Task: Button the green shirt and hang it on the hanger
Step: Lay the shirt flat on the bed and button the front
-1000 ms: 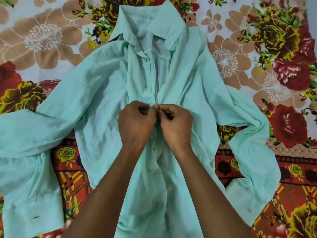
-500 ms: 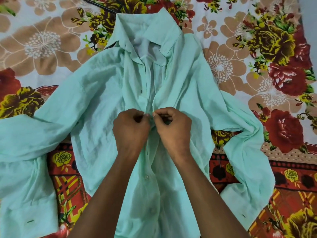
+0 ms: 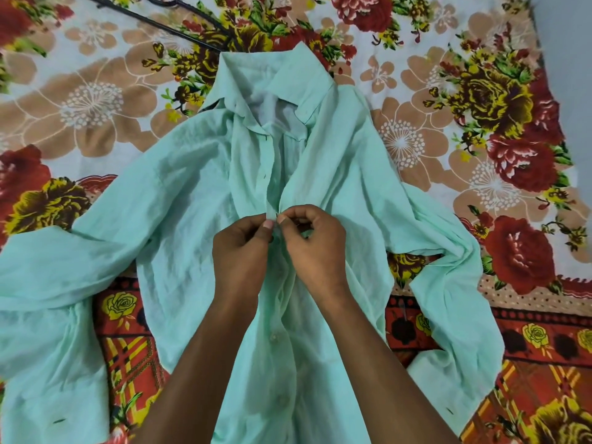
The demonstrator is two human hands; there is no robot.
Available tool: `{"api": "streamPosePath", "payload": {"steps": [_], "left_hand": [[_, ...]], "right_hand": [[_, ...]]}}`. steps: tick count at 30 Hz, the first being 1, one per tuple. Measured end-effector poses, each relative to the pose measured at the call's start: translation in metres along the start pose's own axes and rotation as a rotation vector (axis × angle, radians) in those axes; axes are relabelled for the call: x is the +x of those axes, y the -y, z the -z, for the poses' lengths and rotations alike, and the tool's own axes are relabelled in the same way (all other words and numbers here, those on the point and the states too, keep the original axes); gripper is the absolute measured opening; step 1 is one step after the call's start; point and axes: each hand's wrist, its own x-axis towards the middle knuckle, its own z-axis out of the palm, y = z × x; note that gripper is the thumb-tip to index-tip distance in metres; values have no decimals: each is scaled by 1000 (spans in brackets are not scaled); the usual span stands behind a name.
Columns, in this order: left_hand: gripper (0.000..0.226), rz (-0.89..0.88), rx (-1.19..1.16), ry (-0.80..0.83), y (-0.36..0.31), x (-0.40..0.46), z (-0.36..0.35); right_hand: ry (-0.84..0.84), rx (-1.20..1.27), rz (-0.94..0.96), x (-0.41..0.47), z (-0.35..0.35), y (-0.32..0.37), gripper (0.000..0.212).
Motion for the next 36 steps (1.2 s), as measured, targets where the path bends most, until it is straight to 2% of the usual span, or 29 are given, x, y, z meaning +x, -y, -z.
{"api": "streamPosePath", "payload": {"steps": [4,11,15,19,22,24,26,28,30,32,36], "left_hand": [[29,-65,44,95,0,1,7],[4,-53,136,73,-7,13,11],[6,-53,154,112,-9,15,10],[6,-4,23,170,-12,18,11],[6,104,-30,190,-13,22,9],[14,102,139,172,-13,29,10],[24,-61,467,70,-13,36,9],[25,-280,638,-66,-23,40,3],[24,-408,667,-119,-31,47,-10],[29,-433,756,-112,-35,58,-25],[31,-395,929,-90,-35,79,-36]], "right_hand": [[36,-7,-7,5,6,2,4],[193,-47,31,6,16,3,11],[147,-64,71,10,16,4,13],[107,-48,44,13,11,5,13],[111,-192,56,15,9,7,10],[198,-429,41,21,14,12,11],[211,-615,58,28,22,20,13],[108,-618,165,40,25,33,10],[38,-557,274,56,18,46,13],[88,-556,273,72,5,52,18],[244,-681,149,93,-15,40,23]]}}
